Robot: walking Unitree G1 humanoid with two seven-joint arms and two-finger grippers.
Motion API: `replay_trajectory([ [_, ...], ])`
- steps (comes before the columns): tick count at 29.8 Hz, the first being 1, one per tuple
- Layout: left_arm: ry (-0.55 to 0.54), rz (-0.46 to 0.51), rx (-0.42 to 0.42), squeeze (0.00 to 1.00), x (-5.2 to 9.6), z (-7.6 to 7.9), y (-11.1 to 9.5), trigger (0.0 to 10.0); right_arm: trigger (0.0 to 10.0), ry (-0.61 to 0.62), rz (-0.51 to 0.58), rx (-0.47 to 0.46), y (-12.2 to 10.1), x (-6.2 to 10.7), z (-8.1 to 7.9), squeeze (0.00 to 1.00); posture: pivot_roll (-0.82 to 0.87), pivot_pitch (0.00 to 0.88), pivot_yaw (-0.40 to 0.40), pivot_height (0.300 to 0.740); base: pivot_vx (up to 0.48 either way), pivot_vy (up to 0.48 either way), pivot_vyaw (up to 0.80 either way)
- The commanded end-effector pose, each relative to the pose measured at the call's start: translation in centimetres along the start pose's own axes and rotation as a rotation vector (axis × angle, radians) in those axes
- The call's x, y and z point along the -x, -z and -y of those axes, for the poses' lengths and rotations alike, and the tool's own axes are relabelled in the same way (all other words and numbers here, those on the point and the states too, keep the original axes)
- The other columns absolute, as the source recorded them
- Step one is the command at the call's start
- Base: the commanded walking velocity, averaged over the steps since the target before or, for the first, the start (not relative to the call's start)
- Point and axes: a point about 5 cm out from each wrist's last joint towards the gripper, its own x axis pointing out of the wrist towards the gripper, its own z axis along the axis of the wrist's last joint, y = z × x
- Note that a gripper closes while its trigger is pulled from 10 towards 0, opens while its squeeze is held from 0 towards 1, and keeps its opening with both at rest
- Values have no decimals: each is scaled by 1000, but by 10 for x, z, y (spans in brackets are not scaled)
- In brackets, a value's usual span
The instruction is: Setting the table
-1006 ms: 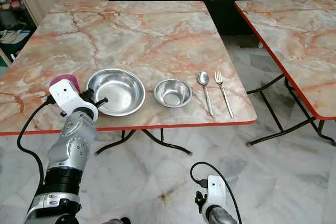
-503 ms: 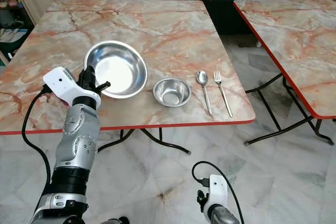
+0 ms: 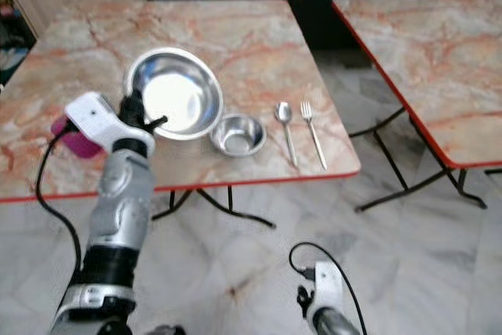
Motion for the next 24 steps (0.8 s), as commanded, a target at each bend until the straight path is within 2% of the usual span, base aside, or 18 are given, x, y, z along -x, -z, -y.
replay_trajectory([
  [1,2,20,-29,0,0,0,-2,10000,10000,5,8,19,2,1,0,0,88,110,-46,740,0,-319,0],
  [4,5,16,-36,0,1,0,-2,10000,10000,7,18,20,1,1,0,0,85,109,-43,740,0,-314,271],
  [11,9,14,-41,0,2,0,-1,10000,10000,13,16,21,3,1,1,0,84,109,-40,740,0,-309,723],
  [20,26,9,-55,0,4,2,1,10000,10000,3,8,27,5,2,0,0,82,93,-38,740,27,-305,0],
  [22,13,2,-65,0,5,-3,1,10000,10000,8,2,22,6,2,0,0,81,88,-36,740,120,-302,0],
  [24,9,-6,-114,0,8,-12,4,10000,10000,7,1,23,6,2,0,0,81,84,-34,740,0,-300,0],
])
